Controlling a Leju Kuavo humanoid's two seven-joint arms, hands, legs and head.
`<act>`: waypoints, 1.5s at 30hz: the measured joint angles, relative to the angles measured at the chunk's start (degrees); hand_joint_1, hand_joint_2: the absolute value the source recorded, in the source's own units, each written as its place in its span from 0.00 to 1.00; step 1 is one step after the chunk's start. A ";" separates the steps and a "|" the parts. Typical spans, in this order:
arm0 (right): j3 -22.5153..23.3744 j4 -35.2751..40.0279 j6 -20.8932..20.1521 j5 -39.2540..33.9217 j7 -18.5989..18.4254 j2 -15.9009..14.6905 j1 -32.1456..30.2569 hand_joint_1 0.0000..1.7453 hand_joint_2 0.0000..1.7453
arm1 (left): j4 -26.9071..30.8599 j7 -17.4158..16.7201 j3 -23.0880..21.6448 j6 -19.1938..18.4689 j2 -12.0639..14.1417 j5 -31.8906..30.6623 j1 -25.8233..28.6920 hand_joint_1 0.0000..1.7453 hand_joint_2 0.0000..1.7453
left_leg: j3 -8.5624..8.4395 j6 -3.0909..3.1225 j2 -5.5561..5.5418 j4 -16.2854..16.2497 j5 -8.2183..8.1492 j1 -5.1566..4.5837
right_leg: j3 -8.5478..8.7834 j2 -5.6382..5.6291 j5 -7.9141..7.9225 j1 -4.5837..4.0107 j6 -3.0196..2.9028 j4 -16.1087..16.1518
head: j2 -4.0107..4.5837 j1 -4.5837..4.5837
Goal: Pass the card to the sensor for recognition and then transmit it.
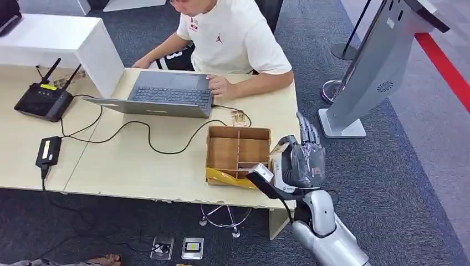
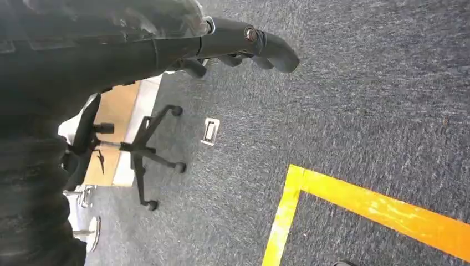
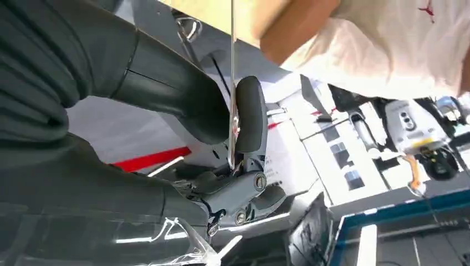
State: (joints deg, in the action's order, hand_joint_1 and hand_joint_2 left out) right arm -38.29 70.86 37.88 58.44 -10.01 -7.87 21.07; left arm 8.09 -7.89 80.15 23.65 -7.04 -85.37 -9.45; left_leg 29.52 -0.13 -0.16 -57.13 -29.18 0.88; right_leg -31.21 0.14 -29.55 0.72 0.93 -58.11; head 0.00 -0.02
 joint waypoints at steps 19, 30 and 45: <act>1.12 -19.52 0.48 -4.63 6.73 3.63 0.85 1.00 1.00 | -0.46 -1.29 3.43 2.73 -0.52 0.24 -0.28 0.00 1.00 | -0.02 0.00 0.06 0.00 0.00 0.00 | 0.00 -0.10 0.00 0.00 0.00 0.00 | 0.02 0.00; 5.03 -25.26 0.50 -2.18 7.89 5.46 0.61 1.00 1.00 | -0.52 -1.31 4.02 2.58 -0.63 -0.57 -0.30 0.00 1.00 | -0.01 0.00 0.06 0.00 0.00 0.00 | -0.01 -0.10 0.00 0.00 0.00 0.00 | 0.02 0.00; 12.06 -26.64 0.55 0.13 9.57 6.21 -0.15 1.00 1.00 | -0.52 -1.29 4.02 2.32 -0.63 -1.75 -0.30 0.00 1.00 | -0.06 0.00 0.06 0.00 0.00 0.00 | 0.03 -0.10 0.00 0.00 0.00 0.00 | 0.02 0.00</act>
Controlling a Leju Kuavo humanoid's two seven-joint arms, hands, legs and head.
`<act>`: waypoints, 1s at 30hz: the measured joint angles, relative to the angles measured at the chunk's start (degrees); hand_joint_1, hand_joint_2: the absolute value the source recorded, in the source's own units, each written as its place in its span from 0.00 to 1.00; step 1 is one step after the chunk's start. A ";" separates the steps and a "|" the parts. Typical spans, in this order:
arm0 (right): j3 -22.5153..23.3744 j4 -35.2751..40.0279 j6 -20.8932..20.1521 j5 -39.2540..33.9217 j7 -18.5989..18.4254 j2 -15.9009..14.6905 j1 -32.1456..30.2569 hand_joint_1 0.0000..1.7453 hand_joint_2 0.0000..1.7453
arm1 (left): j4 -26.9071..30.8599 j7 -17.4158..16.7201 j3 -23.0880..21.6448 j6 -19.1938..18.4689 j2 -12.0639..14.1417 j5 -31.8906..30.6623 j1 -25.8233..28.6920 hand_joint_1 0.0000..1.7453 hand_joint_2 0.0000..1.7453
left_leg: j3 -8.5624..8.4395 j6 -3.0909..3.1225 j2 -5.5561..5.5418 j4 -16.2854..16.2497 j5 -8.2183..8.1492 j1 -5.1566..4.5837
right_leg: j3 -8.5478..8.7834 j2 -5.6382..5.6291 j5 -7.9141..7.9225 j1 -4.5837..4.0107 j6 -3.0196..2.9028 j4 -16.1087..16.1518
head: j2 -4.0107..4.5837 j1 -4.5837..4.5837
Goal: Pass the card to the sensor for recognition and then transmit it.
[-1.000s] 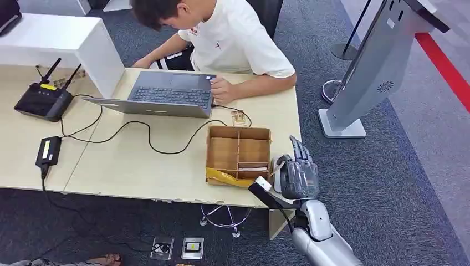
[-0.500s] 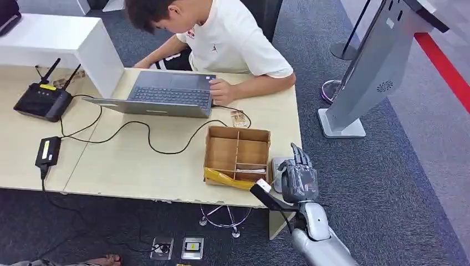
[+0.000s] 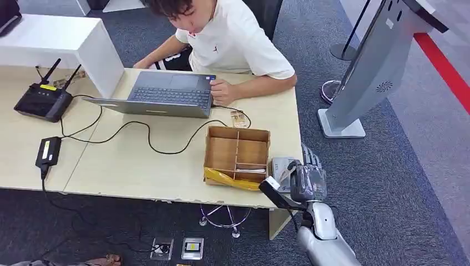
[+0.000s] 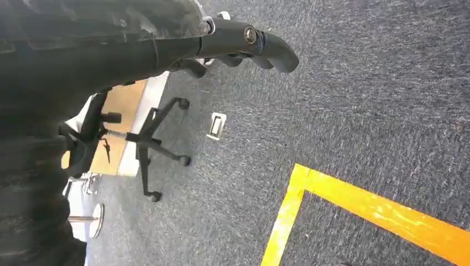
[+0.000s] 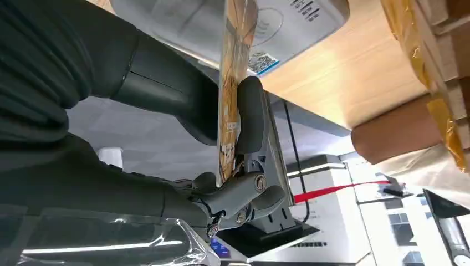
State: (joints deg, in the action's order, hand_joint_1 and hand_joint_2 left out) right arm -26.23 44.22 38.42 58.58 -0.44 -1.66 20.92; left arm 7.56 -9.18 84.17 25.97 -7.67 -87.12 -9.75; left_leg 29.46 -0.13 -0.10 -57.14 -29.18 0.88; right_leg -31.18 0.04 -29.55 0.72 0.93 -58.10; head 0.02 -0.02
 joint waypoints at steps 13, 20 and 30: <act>7.02 2.28 0.09 0.77 11.21 2.82 -2.32 1.00 1.00 | 0.00 0.00 0.04 0.13 0.00 -0.61 0.00 0.00 1.00 | 0.03 0.00 0.00 0.00 0.00 0.00 | 0.01 0.01 0.00 0.00 0.00 -0.01 | -0.02 0.00; 14.65 17.30 0.11 -6.45 27.44 10.98 -5.86 1.00 1.00 | -0.18 -0.04 0.07 0.26 -0.11 -0.20 0.01 0.00 1.00 | 0.03 -0.01 -0.02 0.00 0.00 0.05 | -0.02 0.05 -0.03 -0.05 -0.04 -0.06 | -0.02 0.02; 12.83 39.54 0.07 -1.50 17.01 14.99 -7.65 1.00 1.00 | -0.28 0.50 0.02 -1.40 -0.13 -2.49 0.04 0.00 1.00 | 0.05 -0.01 0.06 0.01 0.00 0.00 | 0.01 -0.01 0.00 0.01 -0.02 -0.06 | 0.00 -0.02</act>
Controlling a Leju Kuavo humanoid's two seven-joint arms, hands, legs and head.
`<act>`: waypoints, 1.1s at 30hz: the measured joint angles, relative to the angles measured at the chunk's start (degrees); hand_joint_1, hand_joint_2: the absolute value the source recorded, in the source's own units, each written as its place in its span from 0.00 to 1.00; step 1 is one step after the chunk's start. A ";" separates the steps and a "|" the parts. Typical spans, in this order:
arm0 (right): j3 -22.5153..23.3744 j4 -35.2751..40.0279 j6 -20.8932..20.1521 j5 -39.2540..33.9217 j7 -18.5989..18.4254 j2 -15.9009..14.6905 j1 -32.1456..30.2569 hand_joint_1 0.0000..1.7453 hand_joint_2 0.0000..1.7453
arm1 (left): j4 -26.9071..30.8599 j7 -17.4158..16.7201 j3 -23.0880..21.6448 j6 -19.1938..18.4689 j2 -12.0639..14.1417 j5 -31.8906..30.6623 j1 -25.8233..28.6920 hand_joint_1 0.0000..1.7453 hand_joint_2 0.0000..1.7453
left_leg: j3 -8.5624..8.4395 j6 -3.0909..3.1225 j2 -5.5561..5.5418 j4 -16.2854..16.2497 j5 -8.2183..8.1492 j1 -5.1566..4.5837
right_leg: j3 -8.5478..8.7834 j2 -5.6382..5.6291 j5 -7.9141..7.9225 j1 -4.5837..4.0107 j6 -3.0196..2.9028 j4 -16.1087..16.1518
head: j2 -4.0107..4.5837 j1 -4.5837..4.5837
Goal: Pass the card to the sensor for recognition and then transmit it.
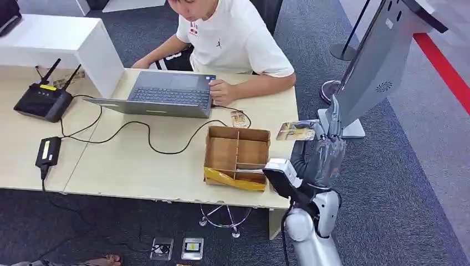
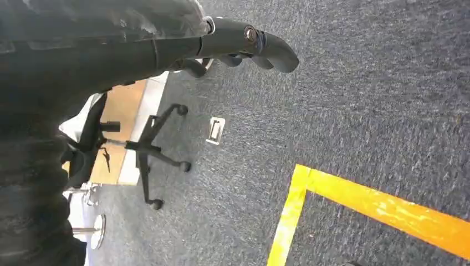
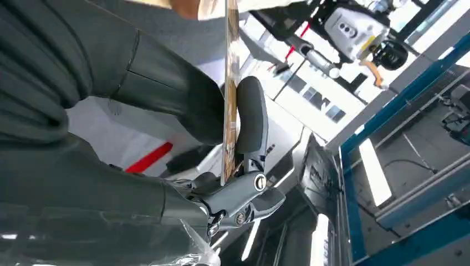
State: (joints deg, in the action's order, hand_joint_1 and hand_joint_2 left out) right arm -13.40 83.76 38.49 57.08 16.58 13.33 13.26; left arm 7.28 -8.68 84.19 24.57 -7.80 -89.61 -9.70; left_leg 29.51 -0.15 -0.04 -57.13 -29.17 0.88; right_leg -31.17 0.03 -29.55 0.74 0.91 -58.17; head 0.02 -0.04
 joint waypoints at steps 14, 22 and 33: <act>-17.33 -25.70 -5.11 10.05 -32.42 -3.08 24.24 1.00 1.00 | 0.00 2.47 -0.42 -3.45 0.44 -0.20 -0.27 0.00 1.00 | 0.14 -0.07 -0.29 -0.01 0.21 0.01 | -0.10 0.29 0.03 -0.03 -0.04 -0.11 | 0.00 -0.02; -19.01 -34.58 -6.18 11.01 -36.20 -6.03 29.09 1.00 1.00 | 0.00 1.99 -0.44 -3.15 0.81 -0.20 -0.23 0.00 1.00 | 0.21 -0.07 -0.28 -0.04 0.21 -0.01 | -0.23 0.25 0.03 -0.01 -0.04 -0.10 | -0.02 0.00; -19.34 -35.67 -6.78 12.03 -36.99 -6.99 29.38 1.00 1.00 | 0.00 1.92 -0.44 -3.26 0.96 -0.20 -0.22 0.00 1.00 | 0.21 -0.07 -0.27 -0.04 0.20 0.00 | -0.24 0.23 0.03 -0.02 -0.04 -0.11 | 0.00 0.02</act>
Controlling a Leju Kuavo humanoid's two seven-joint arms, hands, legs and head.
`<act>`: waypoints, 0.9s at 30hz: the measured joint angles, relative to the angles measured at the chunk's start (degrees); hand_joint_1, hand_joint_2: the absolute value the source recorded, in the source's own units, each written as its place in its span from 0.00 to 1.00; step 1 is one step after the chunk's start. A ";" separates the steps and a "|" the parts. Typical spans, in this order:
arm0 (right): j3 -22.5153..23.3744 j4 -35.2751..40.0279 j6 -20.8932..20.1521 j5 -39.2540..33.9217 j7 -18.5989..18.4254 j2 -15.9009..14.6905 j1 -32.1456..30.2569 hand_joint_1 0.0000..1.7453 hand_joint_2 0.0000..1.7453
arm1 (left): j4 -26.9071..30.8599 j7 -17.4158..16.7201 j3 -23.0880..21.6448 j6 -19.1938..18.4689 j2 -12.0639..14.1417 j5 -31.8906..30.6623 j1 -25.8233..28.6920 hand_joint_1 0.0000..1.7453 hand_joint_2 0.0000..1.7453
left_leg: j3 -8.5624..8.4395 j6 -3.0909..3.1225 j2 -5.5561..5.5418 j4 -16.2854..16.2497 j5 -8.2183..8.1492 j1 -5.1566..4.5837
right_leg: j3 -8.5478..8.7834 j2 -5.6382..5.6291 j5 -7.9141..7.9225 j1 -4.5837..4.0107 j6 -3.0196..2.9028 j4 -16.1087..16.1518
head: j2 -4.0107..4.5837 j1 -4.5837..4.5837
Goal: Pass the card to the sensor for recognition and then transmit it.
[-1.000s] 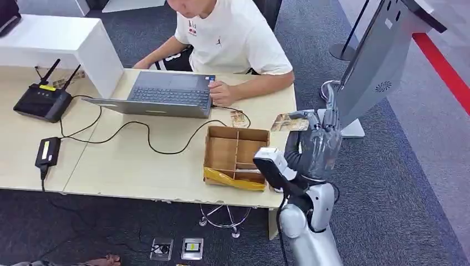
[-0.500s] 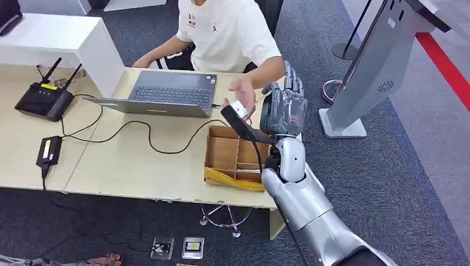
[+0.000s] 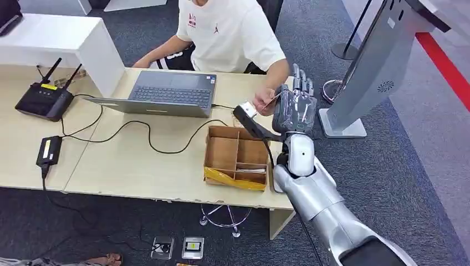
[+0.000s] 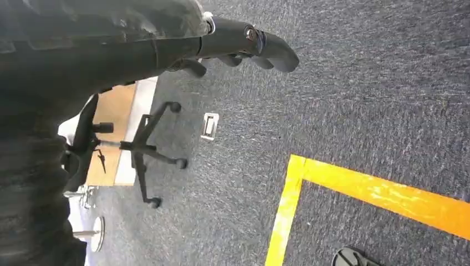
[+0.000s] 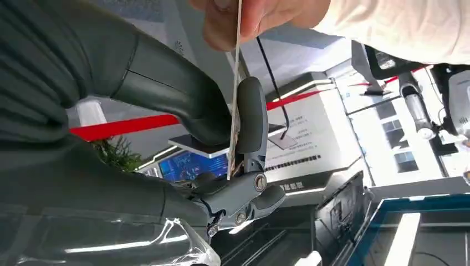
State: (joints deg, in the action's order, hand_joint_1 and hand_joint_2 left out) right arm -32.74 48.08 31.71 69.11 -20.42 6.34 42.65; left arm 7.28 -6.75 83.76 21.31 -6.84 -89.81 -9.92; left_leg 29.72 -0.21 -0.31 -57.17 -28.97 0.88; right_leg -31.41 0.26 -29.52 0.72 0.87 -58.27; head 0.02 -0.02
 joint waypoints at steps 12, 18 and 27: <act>-1.75 -1.20 4.46 -0.90 5.16 -0.54 0.31 0.00 1.00 | 0.00 -3.06 0.02 2.78 -0.26 1.57 -0.03 0.00 1.00 | -0.01 0.00 0.03 0.00 0.00 0.00 | -0.01 -0.04 0.00 0.00 -0.01 -0.05 | 0.00 0.00; -2.71 7.44 -1.52 -4.68 10.23 -0.11 -4.28 0.00 1.00 | -0.02 -5.16 0.22 4.61 -0.83 3.28 -0.03 0.00 1.00 | -0.02 0.00 0.04 0.00 0.00 0.01 | -0.01 -0.04 0.00 -0.01 -0.01 -0.05 | 0.00 0.00; -7.50 29.78 -19.39 -12.72 15.91 -0.94 -17.72 0.00 1.00 | -0.02 -4.39 0.44 5.95 -1.20 5.09 -0.02 0.00 1.00 | 0.01 -0.04 0.06 0.02 -0.03 0.01 | -0.09 -0.06 -0.02 -0.02 -0.04 -0.03 | -0.02 -0.02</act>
State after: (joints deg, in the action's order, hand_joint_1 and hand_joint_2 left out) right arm -40.24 77.86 12.32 56.39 -4.50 5.40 24.93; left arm 7.26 -11.15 84.19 27.26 -8.04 -84.72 -9.94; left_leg 29.74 -0.25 -0.25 -57.15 -29.00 0.89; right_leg -31.50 0.20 -29.54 0.71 0.83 -58.31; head 0.00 -0.04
